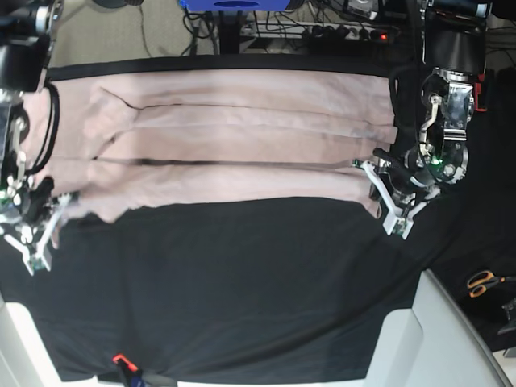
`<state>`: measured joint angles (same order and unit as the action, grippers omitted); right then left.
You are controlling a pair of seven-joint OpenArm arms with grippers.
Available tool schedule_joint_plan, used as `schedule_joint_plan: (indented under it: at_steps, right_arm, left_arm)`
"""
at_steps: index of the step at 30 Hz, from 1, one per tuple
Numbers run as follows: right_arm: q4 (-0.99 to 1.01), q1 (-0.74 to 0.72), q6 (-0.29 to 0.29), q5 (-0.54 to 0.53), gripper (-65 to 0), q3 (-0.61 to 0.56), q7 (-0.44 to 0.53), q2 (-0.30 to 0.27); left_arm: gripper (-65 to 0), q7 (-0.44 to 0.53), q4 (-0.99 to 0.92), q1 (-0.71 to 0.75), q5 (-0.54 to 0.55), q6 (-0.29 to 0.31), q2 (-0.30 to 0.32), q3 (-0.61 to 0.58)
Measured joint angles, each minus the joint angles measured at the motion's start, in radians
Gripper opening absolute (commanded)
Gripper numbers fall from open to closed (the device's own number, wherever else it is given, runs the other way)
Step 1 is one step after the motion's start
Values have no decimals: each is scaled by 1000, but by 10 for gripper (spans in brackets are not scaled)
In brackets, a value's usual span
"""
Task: Fold the T-shirt properly
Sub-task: 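Drag the folded shirt toward the robot with both grippers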
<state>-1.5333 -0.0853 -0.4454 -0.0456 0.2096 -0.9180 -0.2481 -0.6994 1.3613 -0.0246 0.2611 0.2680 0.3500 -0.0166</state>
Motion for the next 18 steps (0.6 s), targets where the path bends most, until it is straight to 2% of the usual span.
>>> schedule_joint_plan:
  at_steps: [7,12,18]
  right_arm:
    - [-188,145,1,-4,-650,94,-93,39]
    - [-201,239,-5,-5,-650,116,-105,88]
    - [-206,286,0,-3,-650,129,-97,95]
  left_arm:
    - [-650,1,10,6,0,0,18,-11]
    - [-650,-4,39,60,0,0,18,-11]
    - [-650,0,125,134,0,0,38,-5]
